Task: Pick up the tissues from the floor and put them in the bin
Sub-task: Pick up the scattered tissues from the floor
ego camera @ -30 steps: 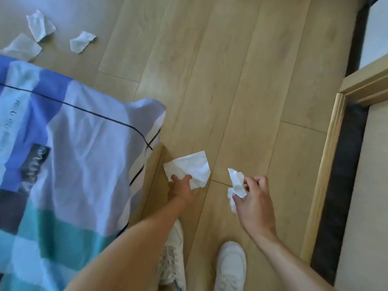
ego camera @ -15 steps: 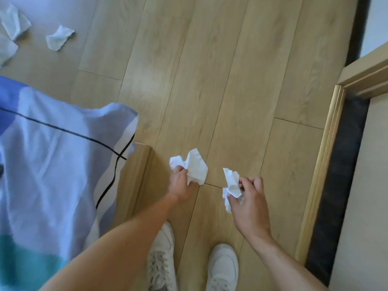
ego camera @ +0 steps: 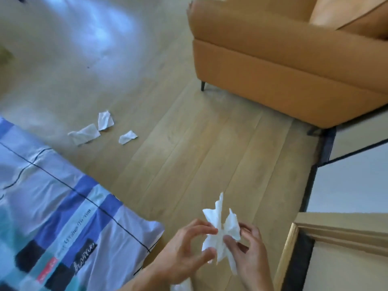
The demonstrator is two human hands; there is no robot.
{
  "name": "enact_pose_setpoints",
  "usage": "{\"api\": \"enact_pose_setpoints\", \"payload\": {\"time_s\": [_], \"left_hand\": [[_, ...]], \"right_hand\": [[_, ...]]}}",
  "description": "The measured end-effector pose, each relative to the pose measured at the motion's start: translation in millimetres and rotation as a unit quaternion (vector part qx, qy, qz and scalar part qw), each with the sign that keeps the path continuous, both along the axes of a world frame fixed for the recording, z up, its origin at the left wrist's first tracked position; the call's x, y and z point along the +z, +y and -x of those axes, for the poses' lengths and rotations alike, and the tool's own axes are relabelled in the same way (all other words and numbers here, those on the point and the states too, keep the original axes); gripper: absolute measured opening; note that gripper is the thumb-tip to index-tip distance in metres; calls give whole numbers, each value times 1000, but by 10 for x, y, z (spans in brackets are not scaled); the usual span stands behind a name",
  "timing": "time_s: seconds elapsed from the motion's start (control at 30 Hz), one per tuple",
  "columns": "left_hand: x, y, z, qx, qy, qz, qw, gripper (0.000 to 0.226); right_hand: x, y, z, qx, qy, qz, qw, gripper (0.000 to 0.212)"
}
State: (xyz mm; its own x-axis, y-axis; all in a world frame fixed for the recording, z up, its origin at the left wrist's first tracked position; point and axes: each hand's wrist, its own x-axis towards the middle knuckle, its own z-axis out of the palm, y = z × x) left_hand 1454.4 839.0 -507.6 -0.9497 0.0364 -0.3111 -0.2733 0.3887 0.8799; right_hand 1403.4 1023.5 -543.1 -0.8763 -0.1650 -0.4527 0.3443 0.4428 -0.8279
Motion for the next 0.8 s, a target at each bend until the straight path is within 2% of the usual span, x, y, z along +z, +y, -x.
{"api": "enact_pose_setpoints", "payload": {"time_s": [0.1,0.17,0.23,0.4,0.53,0.63,0.73,0.8], "left_hand": [[186,-166,530,82,14,-55,995,34],[224,-318,961,126,31,-76,989,36],[214,-485,1347,153,58,-46,986,38],[386,-937,1946,227,84,27,970,38],[532,-1395,2389,277,90,83,953,41],[500,-1830,2660,318,69,88,941,39],[391,-2343,2873,384,50,100,917,37],[283,-2725,2994,423,35,119,897,33]], "right_hand": [[225,-415,603,20,27,-5,999,48],[285,-722,1054,1,24,7,1000,43],[290,-933,1466,-17,1,53,998,32],[526,-1645,2233,83,-64,114,988,20],[704,-2240,2743,131,-91,135,978,18],[760,-2806,3073,170,-120,136,969,7],[707,-3436,3357,229,-124,123,958,18],[604,-3873,3541,270,-123,115,948,15]]}}
